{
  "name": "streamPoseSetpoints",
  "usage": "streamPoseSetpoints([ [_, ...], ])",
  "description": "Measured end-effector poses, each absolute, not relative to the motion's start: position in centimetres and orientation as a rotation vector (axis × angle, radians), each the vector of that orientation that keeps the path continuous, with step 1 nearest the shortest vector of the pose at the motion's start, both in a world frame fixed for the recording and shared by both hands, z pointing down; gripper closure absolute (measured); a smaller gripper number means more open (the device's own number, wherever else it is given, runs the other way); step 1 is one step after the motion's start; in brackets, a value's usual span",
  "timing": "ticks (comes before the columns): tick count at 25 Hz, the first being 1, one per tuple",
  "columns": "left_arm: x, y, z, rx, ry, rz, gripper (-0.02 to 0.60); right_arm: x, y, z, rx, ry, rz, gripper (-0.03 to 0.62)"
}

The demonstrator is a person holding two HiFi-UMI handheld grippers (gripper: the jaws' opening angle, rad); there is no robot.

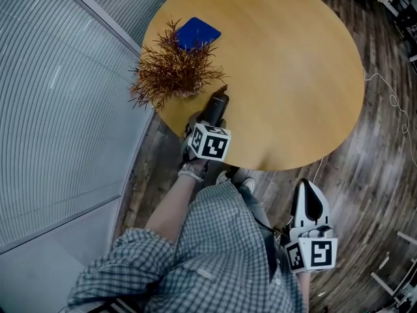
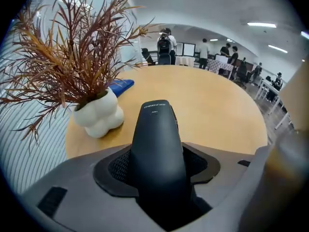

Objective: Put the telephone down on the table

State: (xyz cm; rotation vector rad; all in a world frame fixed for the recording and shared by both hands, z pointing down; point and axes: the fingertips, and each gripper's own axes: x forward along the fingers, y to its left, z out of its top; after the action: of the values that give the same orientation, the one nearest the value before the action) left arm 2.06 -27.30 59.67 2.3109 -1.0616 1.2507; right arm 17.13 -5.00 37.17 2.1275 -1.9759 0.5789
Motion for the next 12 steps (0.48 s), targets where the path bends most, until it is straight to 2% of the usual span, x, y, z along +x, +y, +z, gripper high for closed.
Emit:
streamPoseSetpoints([
  [12,1.93,-27.65,60.40,2.366,-1.137,1.227,0.298,17.35,-5.42,37.83,2.095,-1.991,0.594,0.586],
])
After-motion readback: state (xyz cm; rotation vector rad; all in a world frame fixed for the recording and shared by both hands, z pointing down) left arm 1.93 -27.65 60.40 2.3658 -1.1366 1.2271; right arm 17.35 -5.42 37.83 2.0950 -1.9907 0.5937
